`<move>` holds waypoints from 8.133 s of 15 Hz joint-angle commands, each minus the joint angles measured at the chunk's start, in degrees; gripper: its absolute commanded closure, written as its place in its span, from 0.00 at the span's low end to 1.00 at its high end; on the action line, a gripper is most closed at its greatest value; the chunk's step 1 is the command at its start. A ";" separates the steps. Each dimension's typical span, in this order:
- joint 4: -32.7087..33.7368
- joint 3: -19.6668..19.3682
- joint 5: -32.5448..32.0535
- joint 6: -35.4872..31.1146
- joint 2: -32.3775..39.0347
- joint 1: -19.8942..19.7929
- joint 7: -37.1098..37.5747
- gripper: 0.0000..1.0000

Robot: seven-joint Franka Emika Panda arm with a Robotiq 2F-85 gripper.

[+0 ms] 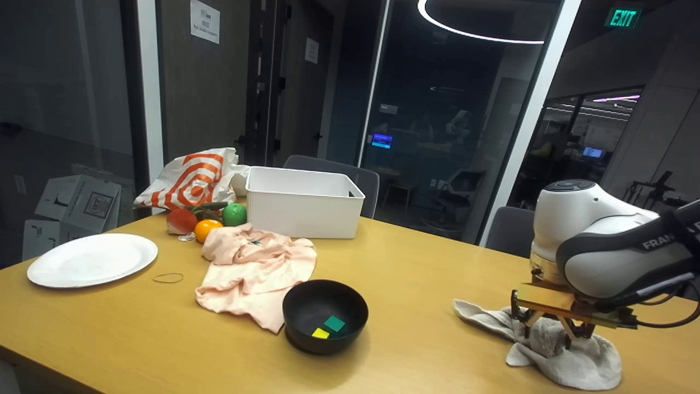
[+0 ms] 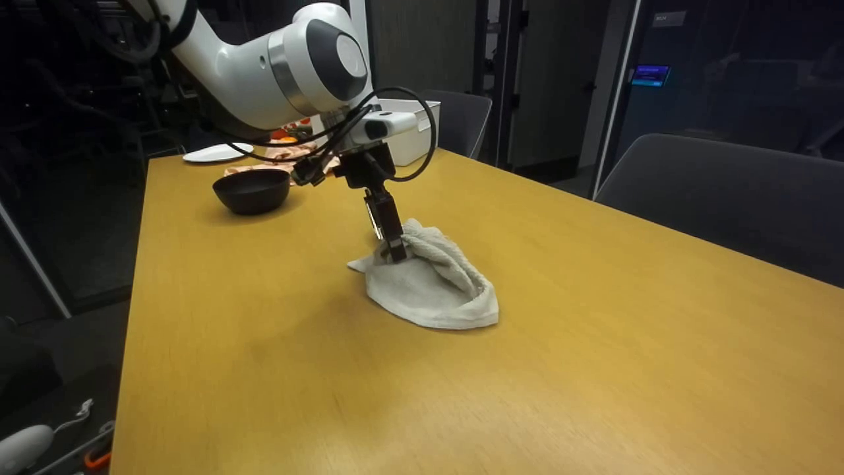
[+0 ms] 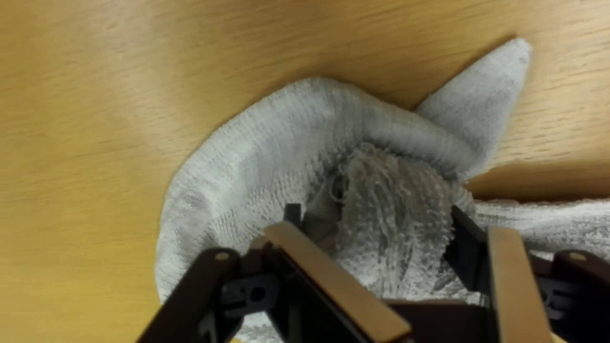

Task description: Take the toy blocks off of the kitchen towel by picking it up

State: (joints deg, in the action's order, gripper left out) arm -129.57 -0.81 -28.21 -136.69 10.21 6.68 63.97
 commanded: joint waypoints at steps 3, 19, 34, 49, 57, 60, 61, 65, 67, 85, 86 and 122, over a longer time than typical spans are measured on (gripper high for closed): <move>-0.70 -0.65 -2.58 -1.01 -0.68 0.60 3.73 0.71; 3.28 -0.34 -10.30 -1.93 -9.97 -2.96 5.23 0.91; 6.28 2.84 53.86 -7.02 -5.28 -3.53 -60.24 0.92; 15.03 15.72 66.36 -16.04 6.87 -9.54 -84.05 0.62; 18.24 9.80 66.29 6.28 7.28 -10.15 -79.84 0.05; 18.12 9.03 64.36 11.24 7.23 -9.19 -79.76 0.00; 17.70 9.20 63.98 9.37 7.13 -8.56 -81.18 0.00; 16.57 8.90 52.87 -1.42 8.95 -3.60 -77.84 0.00; 16.26 7.88 44.85 -6.25 10.33 -1.28 -73.30 0.00; 14.75 2.91 19.88 -15.65 14.76 5.33 -54.41 0.00; 14.76 1.42 17.88 -15.66 15.26 6.39 -52.69 0.00; 6.09 0.11 -25.87 1.79 -12.98 3.28 -3.20 0.83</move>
State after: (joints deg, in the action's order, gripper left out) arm -120.53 -3.23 -51.40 -135.94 2.49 12.52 56.56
